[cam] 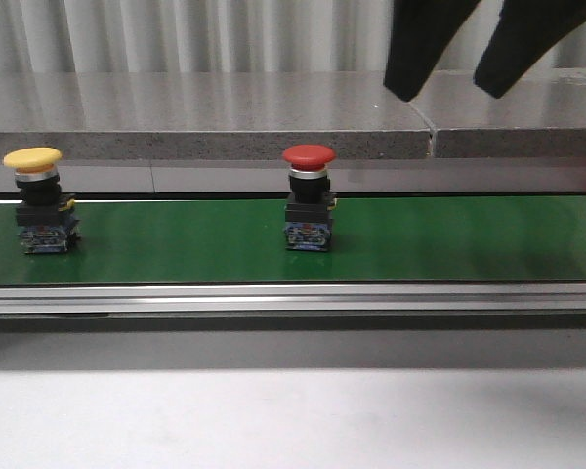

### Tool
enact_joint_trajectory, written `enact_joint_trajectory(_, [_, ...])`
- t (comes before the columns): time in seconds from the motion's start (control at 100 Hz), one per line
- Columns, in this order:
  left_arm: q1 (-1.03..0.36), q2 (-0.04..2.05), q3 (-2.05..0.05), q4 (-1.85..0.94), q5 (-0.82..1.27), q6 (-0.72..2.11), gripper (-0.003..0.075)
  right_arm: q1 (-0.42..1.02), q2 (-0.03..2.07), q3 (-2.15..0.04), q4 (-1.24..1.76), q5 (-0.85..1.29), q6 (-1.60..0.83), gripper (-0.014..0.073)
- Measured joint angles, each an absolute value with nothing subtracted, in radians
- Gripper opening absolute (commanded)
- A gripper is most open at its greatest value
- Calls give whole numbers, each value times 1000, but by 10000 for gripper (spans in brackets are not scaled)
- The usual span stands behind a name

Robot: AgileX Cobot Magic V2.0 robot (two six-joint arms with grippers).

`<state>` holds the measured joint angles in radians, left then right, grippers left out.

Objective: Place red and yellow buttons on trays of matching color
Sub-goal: 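Move the right gripper above the red button riding on the belt, then close the right gripper on the red button and lift it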

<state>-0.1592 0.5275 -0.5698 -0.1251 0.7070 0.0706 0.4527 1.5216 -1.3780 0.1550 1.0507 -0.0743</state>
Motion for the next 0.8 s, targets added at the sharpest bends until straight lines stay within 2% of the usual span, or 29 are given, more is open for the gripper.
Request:
enact_joint_trajectory(0.51, [-159, 527, -570, -125, 707, 71, -20, 486, 1793, -1523, 146, 1009, -82, 604])
enact_joint_trajectory(0.58, [-159, 527, -570, -125, 707, 71, -20, 486, 1811, -1523, 132, 997, -82, 546])
enact_joint_trajectory(0.7, [-159, 527, -570, -125, 707, 71, -20, 486, 1822, -1523, 116, 983, -82, 357])
enact_joint_trajectory(0.8, [-159, 527, -570, -125, 707, 71, -20, 486, 1822, -1523, 113, 983, -82, 257])
